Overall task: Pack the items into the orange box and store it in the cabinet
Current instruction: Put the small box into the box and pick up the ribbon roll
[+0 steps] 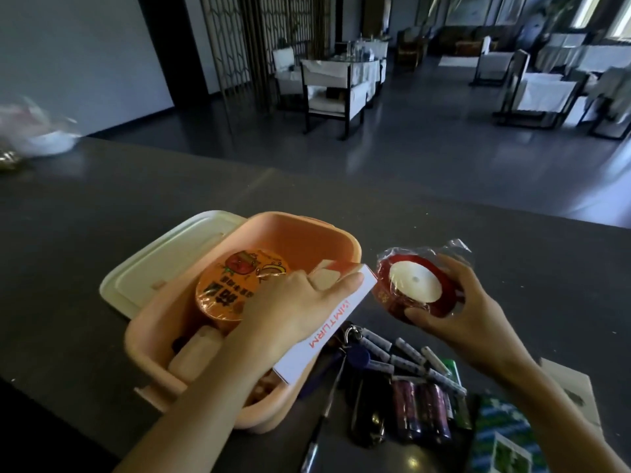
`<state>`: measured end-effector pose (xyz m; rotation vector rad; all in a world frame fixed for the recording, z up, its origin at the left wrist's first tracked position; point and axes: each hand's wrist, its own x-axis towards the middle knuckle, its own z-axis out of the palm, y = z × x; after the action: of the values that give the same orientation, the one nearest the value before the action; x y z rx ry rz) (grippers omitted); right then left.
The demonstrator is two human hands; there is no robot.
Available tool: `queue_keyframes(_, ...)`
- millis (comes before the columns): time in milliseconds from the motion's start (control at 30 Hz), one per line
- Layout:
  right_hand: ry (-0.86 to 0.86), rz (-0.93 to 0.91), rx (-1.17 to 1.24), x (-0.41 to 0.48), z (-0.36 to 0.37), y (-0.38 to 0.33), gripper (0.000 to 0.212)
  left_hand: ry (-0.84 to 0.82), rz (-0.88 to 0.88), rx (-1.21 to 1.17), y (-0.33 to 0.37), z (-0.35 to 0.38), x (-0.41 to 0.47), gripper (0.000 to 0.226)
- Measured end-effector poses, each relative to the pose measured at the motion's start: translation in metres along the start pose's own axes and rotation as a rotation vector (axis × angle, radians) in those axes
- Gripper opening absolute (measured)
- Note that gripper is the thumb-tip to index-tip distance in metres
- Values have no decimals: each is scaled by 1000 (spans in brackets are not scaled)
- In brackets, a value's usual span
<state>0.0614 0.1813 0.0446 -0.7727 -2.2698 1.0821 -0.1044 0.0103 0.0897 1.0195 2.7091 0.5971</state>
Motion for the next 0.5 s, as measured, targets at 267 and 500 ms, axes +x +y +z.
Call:
queue_keyframes(267,152,-26,-35,14,14,-39,90,-11,78,-134,-17,-7,0,109)
queue_keyframes(500,373,9,-13,15,30,-87,85,-127,244,-178,-30,-7,-2,110)
